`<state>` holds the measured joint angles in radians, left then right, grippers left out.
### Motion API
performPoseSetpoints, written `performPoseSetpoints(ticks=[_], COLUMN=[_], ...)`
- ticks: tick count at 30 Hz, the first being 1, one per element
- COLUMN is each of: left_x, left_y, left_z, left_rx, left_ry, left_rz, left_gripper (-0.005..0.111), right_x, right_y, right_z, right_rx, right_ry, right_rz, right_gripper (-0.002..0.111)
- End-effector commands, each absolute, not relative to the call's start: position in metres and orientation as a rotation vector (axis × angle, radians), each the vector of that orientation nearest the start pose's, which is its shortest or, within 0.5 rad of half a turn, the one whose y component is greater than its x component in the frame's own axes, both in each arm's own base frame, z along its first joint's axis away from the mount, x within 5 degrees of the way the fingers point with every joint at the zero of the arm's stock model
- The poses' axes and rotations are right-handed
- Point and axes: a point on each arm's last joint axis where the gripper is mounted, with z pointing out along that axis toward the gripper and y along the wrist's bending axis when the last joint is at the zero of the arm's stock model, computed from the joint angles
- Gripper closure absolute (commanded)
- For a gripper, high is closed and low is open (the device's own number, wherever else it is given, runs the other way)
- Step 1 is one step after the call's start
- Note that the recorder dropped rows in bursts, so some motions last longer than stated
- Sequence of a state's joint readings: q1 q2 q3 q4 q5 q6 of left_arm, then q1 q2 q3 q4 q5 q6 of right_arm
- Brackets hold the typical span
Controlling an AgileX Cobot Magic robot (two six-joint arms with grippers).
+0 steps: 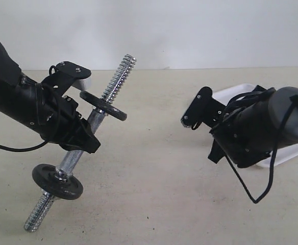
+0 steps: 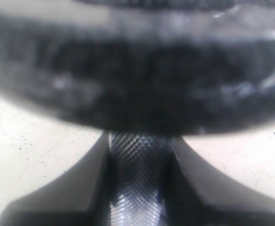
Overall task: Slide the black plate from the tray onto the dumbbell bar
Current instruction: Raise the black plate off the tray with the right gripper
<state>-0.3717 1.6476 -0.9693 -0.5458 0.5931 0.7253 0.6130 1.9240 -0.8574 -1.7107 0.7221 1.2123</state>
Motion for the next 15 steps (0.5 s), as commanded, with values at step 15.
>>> performPoseSetpoints(ticks=[15], left_x=[0.292], left_y=[-0.143], left_z=[0.235], left_rx=[0.797], left_ry=[2.378], left_rz=[-0.451], left_gripper=[0.102], right_x=[0.332], right_y=[0.098], right_z=[0.168], right_rx=[-0.609], right_ry=[2.277], right_rz=[-0.616], right_gripper=[0.108])
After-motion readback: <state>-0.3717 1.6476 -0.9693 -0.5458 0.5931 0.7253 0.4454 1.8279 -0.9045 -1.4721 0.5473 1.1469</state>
